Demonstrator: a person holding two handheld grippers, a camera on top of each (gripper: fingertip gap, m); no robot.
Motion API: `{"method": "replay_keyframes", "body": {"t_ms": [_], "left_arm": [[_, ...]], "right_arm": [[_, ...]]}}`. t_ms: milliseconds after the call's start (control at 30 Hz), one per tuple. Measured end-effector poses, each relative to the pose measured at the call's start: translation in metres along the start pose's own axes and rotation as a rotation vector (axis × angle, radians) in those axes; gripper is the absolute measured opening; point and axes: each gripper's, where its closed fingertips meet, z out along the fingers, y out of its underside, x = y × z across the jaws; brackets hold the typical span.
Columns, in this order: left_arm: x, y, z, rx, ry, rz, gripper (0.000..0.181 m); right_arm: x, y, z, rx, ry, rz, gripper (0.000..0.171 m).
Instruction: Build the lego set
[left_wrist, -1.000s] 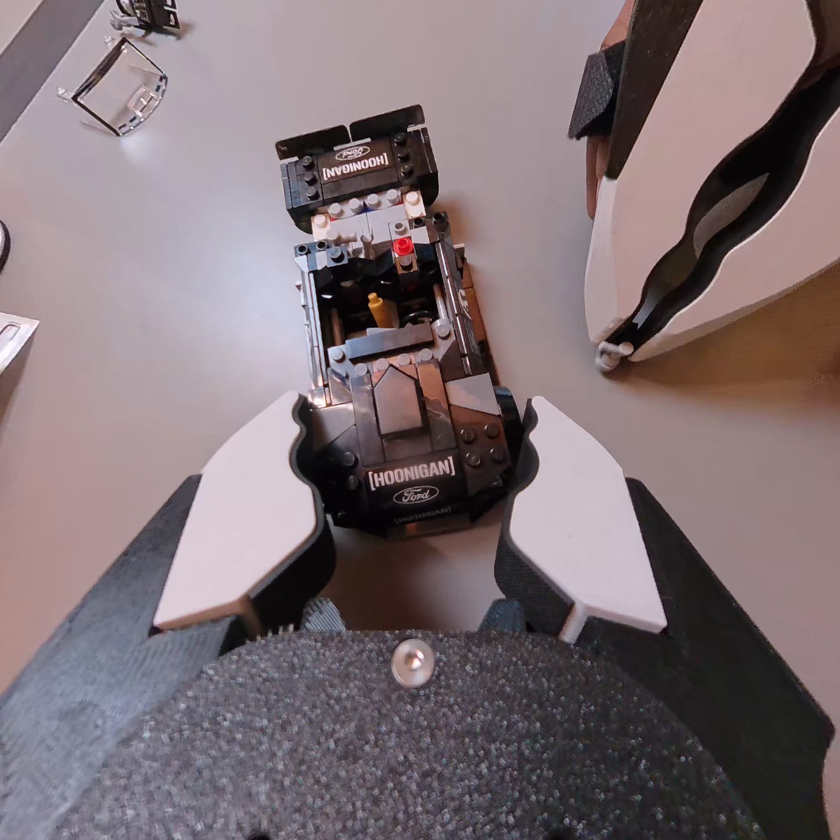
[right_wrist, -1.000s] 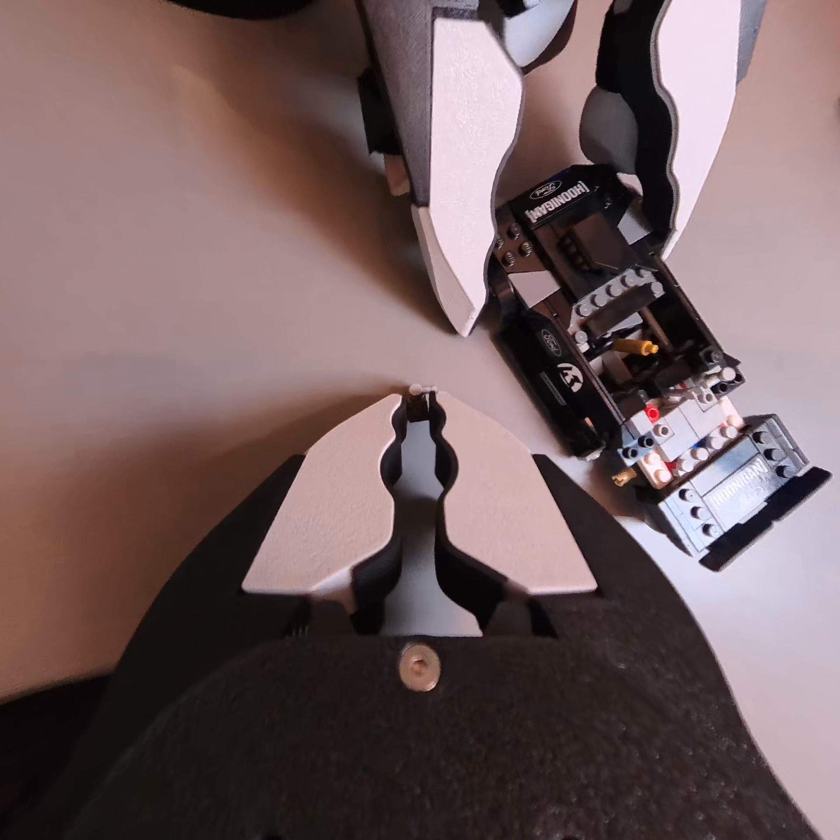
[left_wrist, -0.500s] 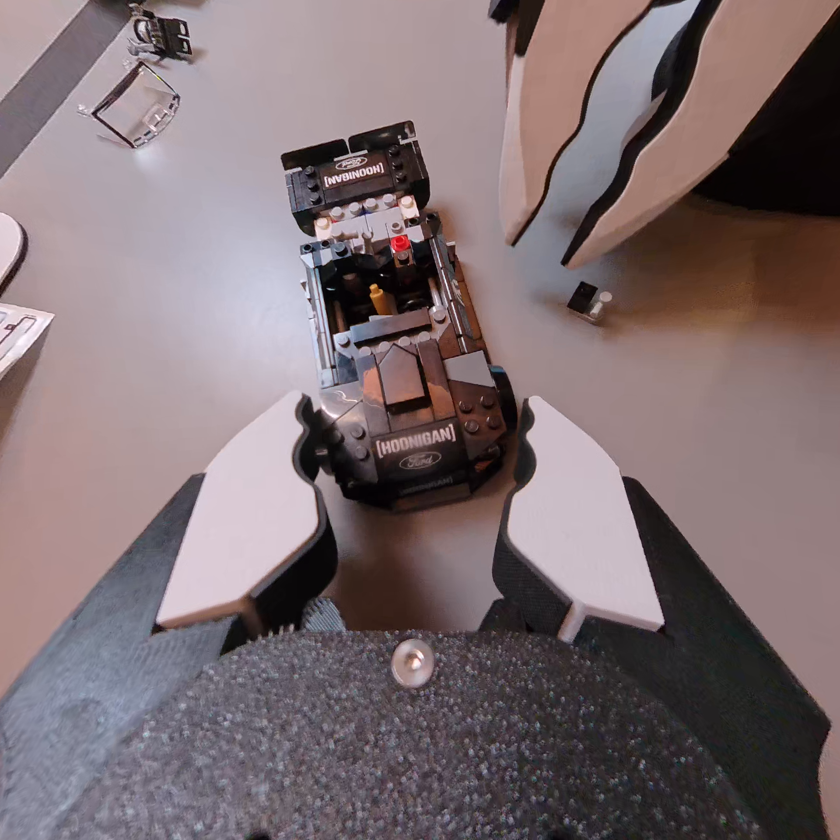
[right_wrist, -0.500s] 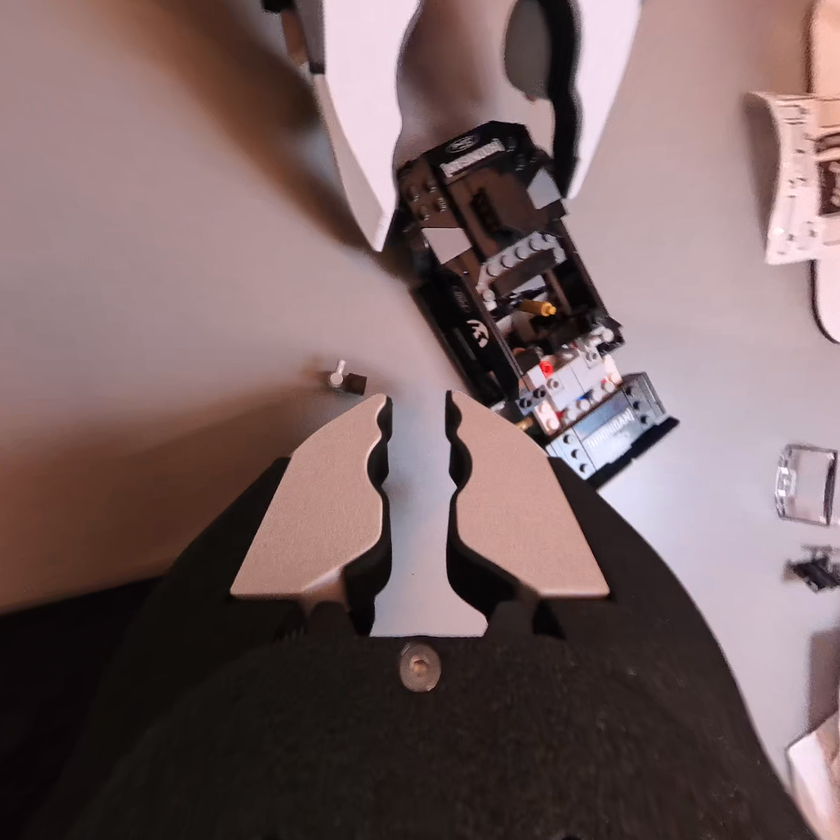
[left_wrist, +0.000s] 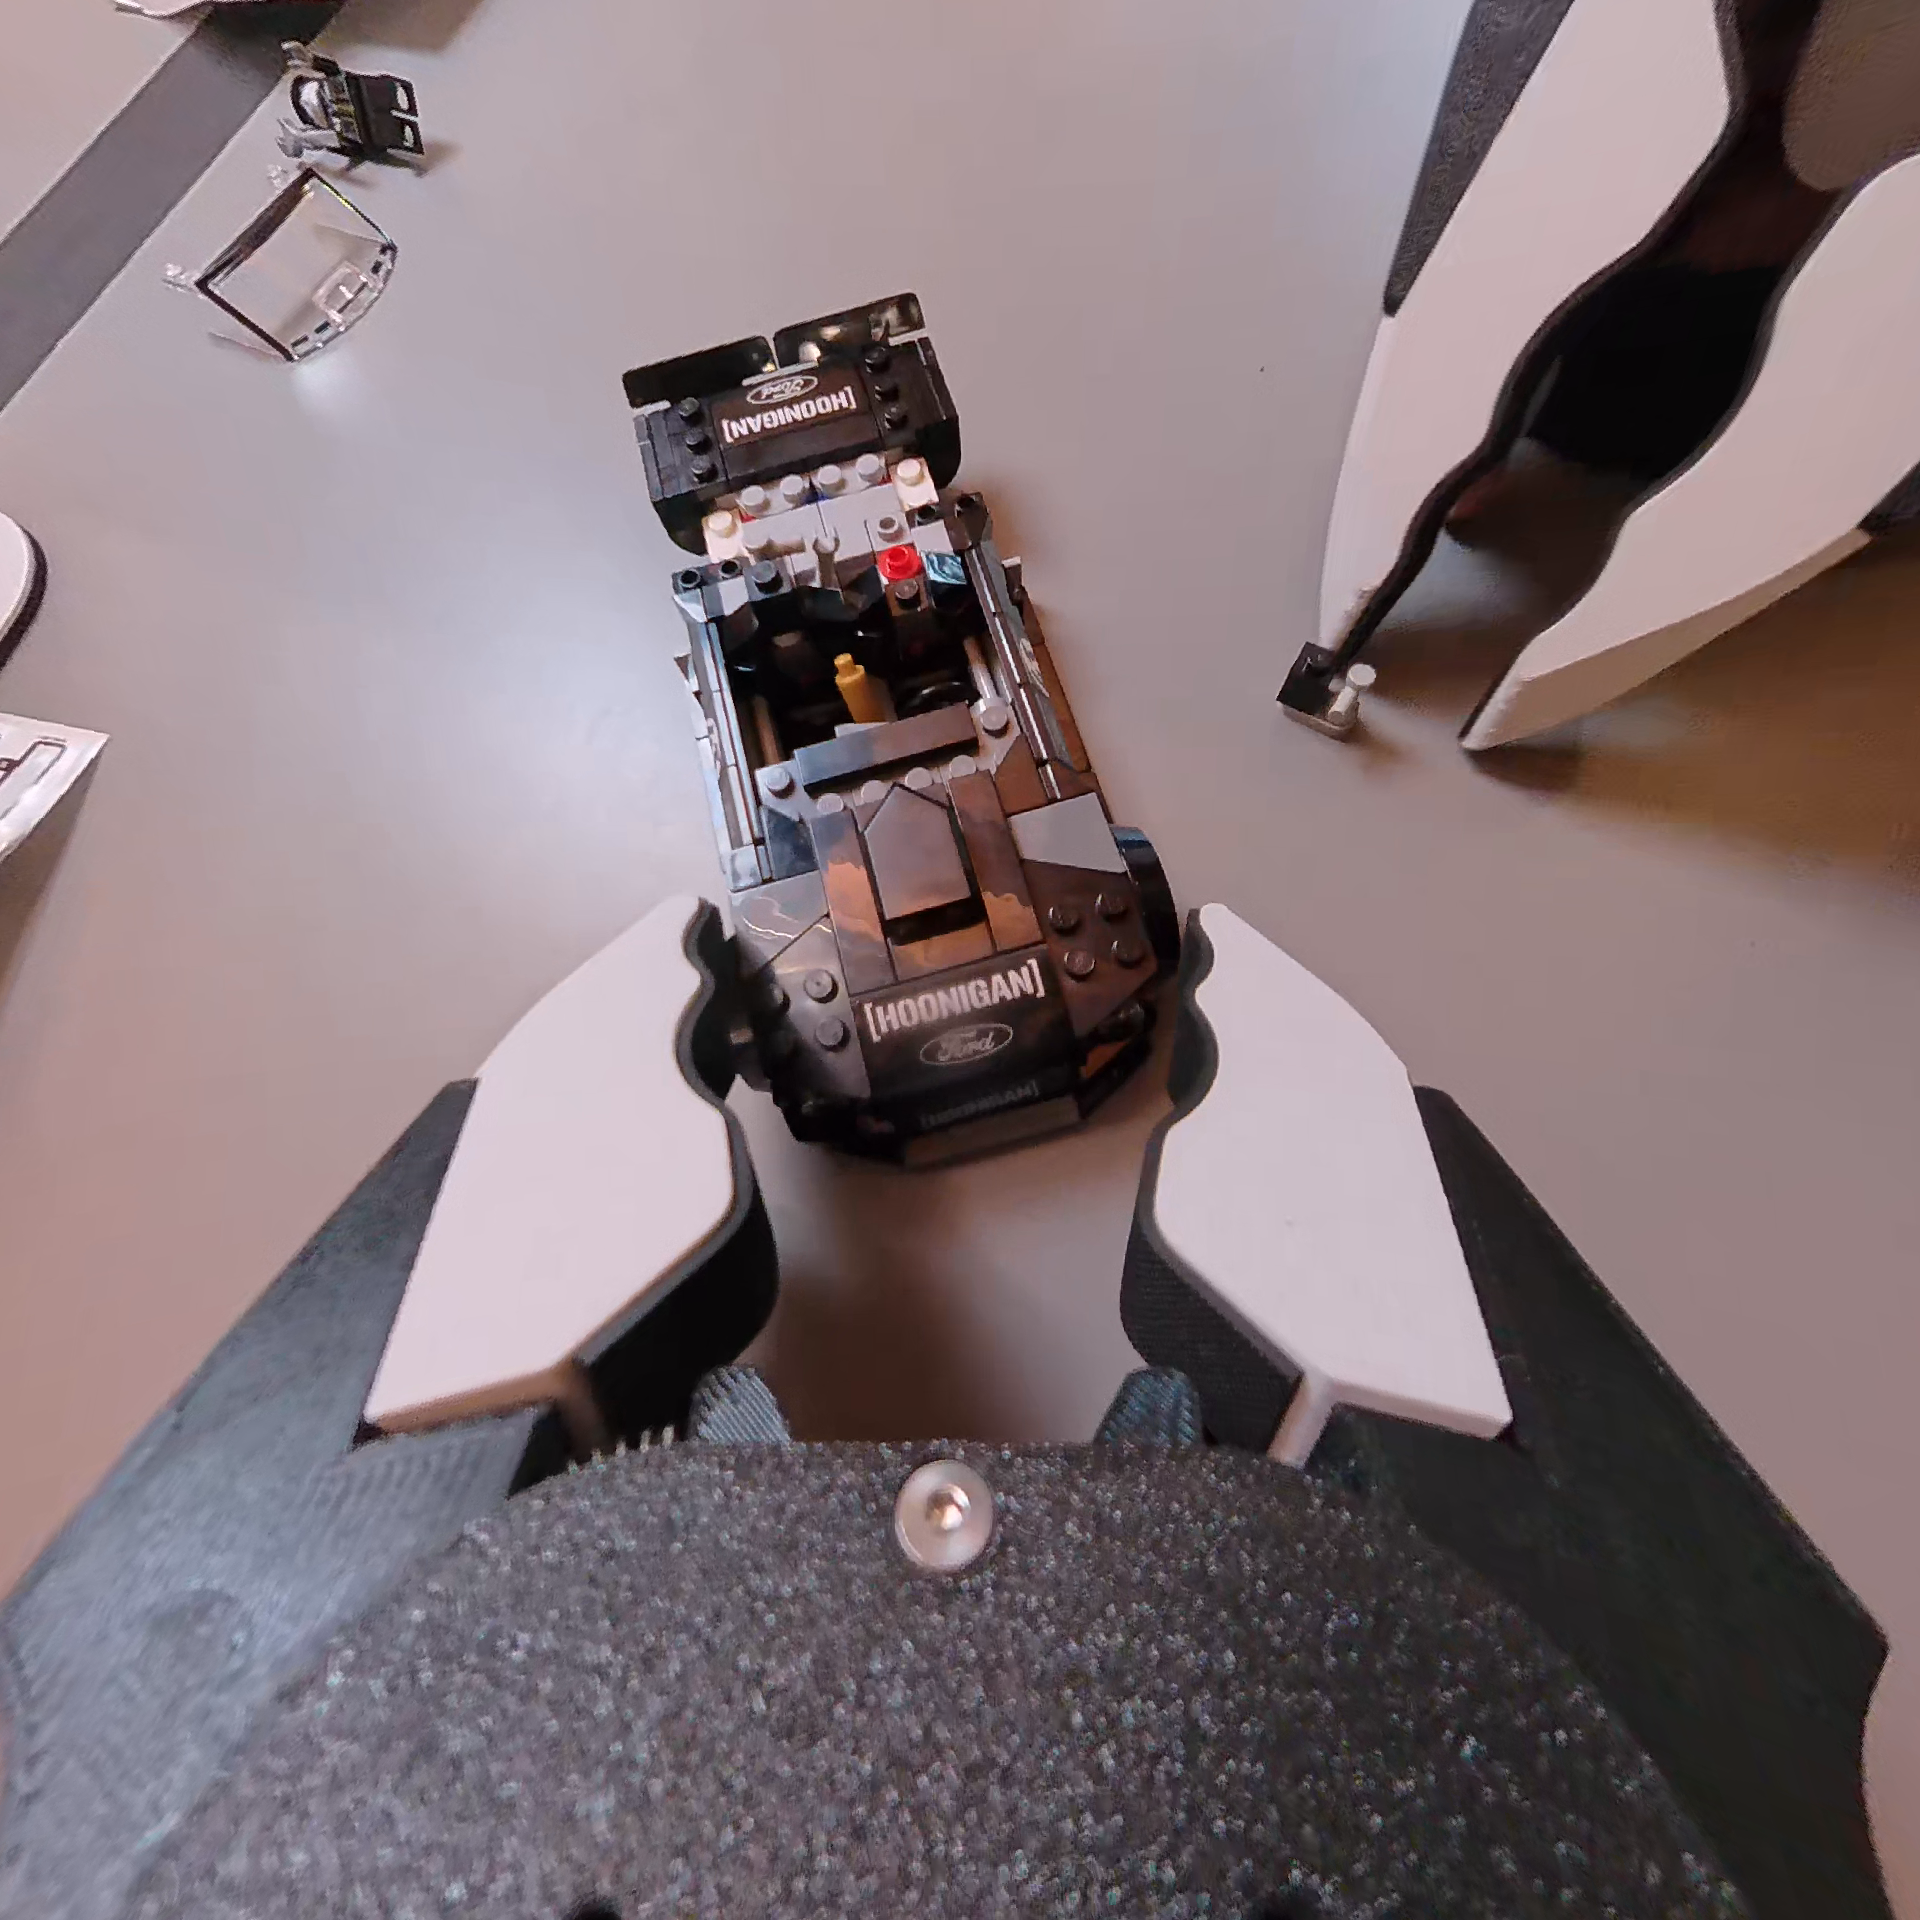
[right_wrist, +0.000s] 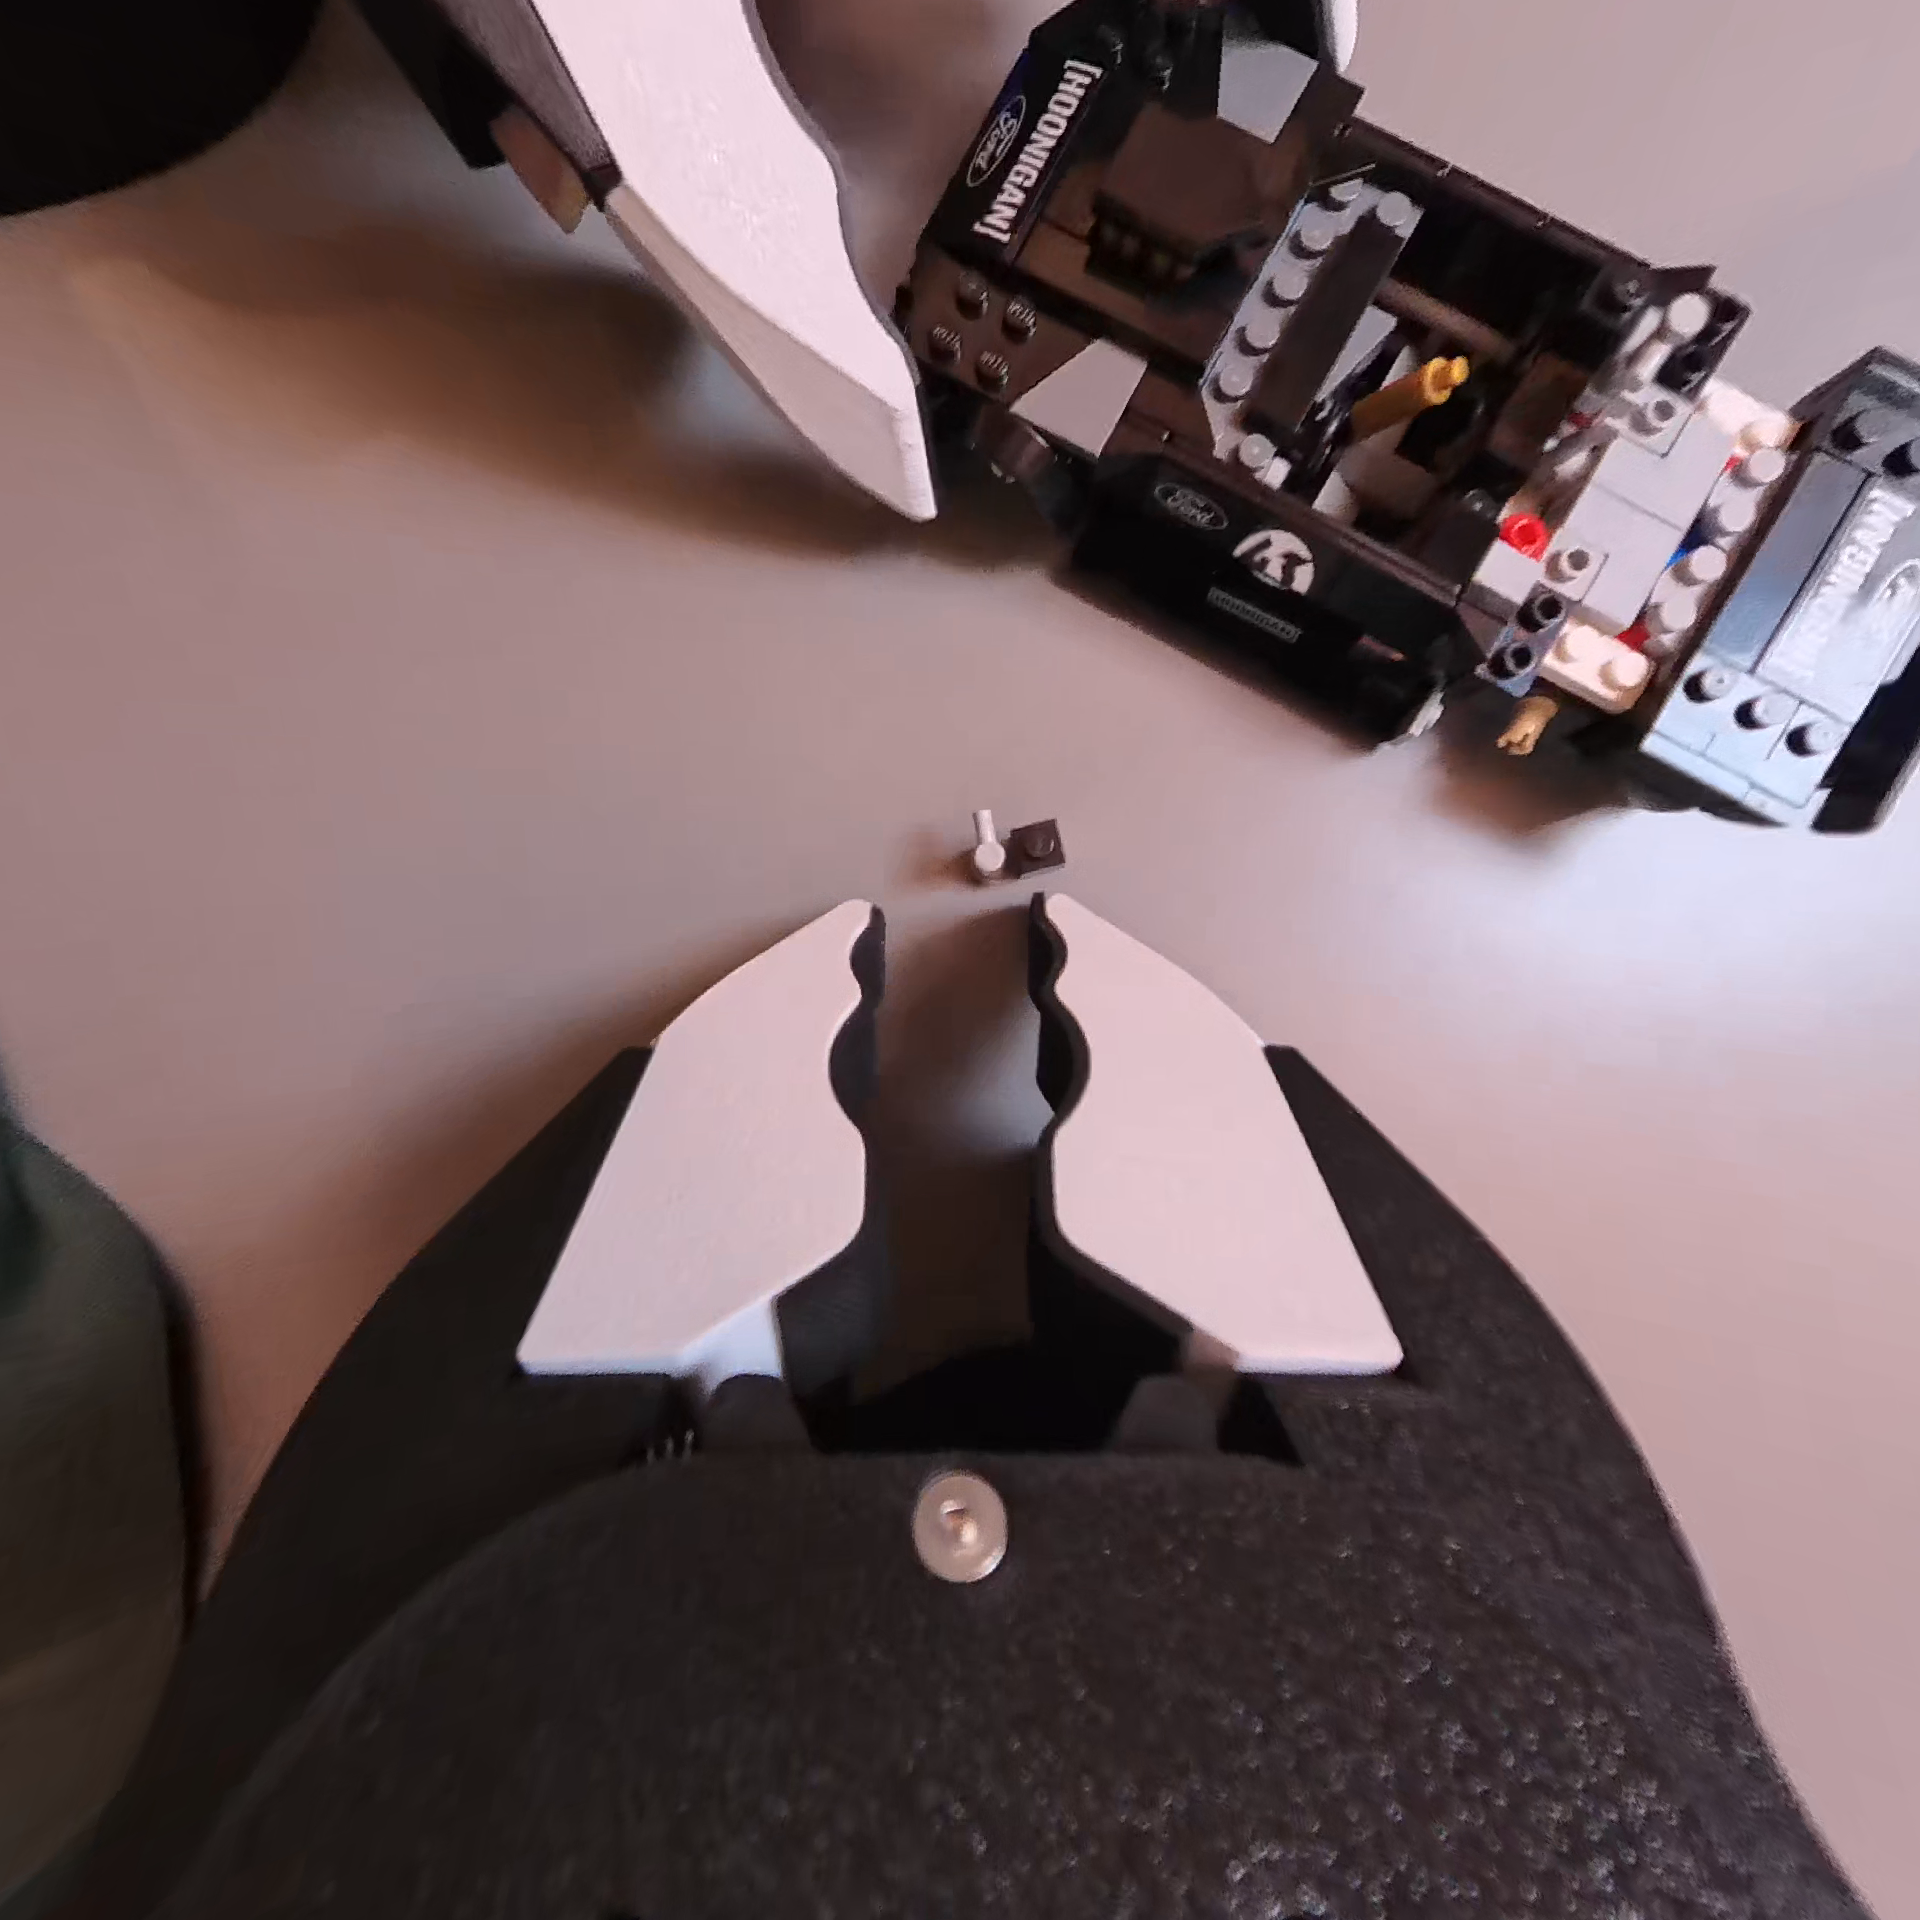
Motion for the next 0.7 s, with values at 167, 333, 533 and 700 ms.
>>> {"method": "replay_keyframes", "body": {"t_ms": [167, 333, 533, 700], "left_arm": [[0.001, 0.000, 0.000, 0.000, 0.000, 0.002, 0.082], [0.001, 0.000, 0.000, 0.002, 0.002, 0.002, 0.082], [0.001, 0.000, 0.000, 0.007, 0.007, 0.001, 0.082], [0.002, 0.000, 0.001, 0.011, 0.012, 0.001, 0.082]], "right_arm": [[0.007, -0.010, 0.006, -0.005, -0.001, -0.046, 0.026], [0.013, -0.016, 0.010, 0.001, 0.011, -0.086, 0.026], [0.015, -0.015, 0.007, 0.030, 0.027, -0.066, 0.026], [0.017, -0.013, 0.006, 0.038, 0.056, -0.048, 0.026]]}}
